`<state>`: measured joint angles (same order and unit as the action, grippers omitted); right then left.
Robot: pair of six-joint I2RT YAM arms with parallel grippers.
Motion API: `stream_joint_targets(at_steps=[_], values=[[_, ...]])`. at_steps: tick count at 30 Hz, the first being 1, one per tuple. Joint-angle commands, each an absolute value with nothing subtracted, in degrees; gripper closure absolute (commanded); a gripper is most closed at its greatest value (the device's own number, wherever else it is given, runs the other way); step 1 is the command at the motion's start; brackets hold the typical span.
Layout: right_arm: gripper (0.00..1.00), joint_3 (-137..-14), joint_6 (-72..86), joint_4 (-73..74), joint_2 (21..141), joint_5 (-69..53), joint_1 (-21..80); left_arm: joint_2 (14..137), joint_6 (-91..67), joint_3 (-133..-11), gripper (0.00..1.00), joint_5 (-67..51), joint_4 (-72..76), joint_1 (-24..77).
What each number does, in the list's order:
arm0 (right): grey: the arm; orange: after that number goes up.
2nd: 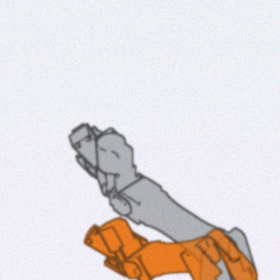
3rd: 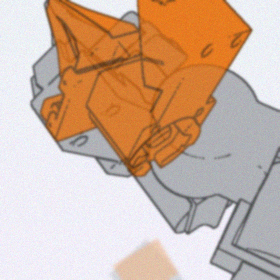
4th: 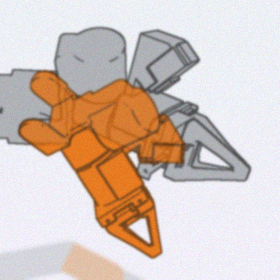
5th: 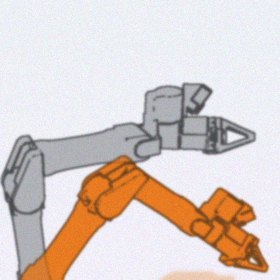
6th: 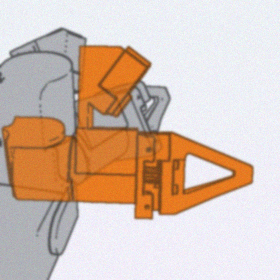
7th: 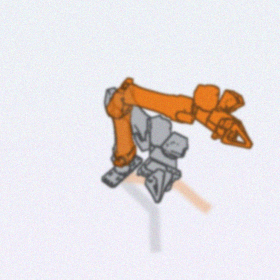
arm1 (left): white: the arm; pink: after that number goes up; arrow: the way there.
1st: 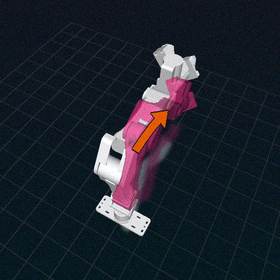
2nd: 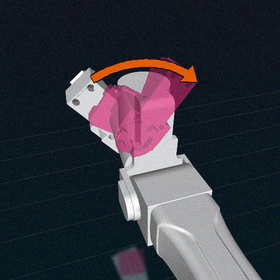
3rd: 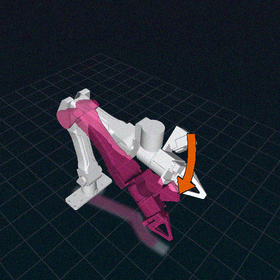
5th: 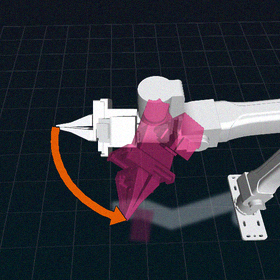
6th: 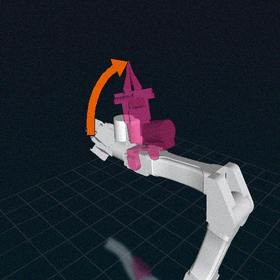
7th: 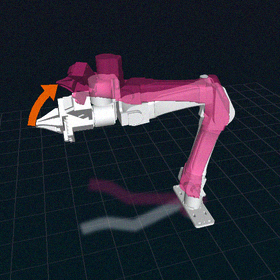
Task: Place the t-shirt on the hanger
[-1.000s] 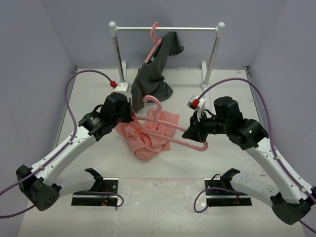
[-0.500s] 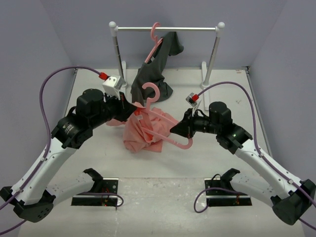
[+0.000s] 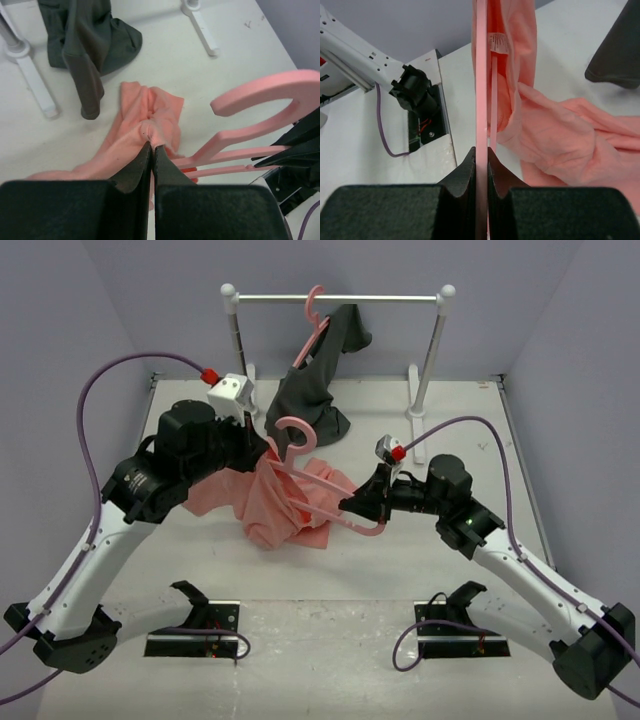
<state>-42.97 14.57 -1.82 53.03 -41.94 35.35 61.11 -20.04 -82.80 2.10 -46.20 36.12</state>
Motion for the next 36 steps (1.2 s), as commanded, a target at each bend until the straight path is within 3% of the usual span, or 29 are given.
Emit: stream_joint_targets(at_steps=[1, 5, 10, 14, 16, 17, 20, 22, 26, 29, 32, 36], values=[[1.00, -40.7, 9.7, -16.3, 53.2, -46.0, 35.7, 63.1, -12.7, -93.3, 1.00, 4.1, -52.1, 36.0], [1.00, -37.0, 17.3, -34.0, 57.7, -52.1, 35.7, 65.8, -8.1, -95.4, 1.00, -13.1, -52.4, 36.4], [1.00, -35.3, 18.5, -44.7, 59.8, -52.0, 35.7, 67.7, -7.6, -95.8, 1.00, -14.4, -53.1, 38.1], [1.00, -35.1, 16.7, -44.8, 58.5, -50.0, 34.4, 67.9, -9.0, -100.9, 0.32, -4.5, -55.9, 38.1], [1.00, -34.8, 16.5, -44.8, 57.9, -50.9, 33.1, 68.3, -9.5, -105.6, 0.11, 6.8, -57.7, 38.1], [1.00, -34.8, 16.6, -44.9, 57.7, -52.0, 32.3, 68.6, -9.5, -107.7, 0.06, 12.6, -58.3, 38.1], [1.00, -34.9, 18.4, -45.0, 57.4, -55.0, 27.1, 69.9, -9.0, -115.4, 0.03, 19.3, -59.5, 38.1], [1.00, -35.2, 18.8, -44.8, 57.6, -57.8, 24.5, 69.7, -7.1, -115.9, 0.04, 16.7, -57.6, 38.1], [1.00, -36.3, 18.4, -44.7, 59.2, -66.2, 20.4, 65.4, 6.4, -107.8, 0.09, -4.2, -48.1, 38.1], [1.00, -38.2, 19.3, -44.6, 61.3, -75.5, 16.6, 61.2, 14.2, -101.9, 0.06, -13.9, -43.0, 38.1], [1.00, -40.0, 19.3, -44.2, 63.4, -83.3, 14.6, 61.2, 22.1, -100.4, 0.00, -22.0, -46.1, 38.1], [1.00, -43.6, 17.8, -40.6, 66.1, -90.6, 11.5, 63.5, 23.6, -98.8, 0.06, -28.4, -49.9, 39.2]])
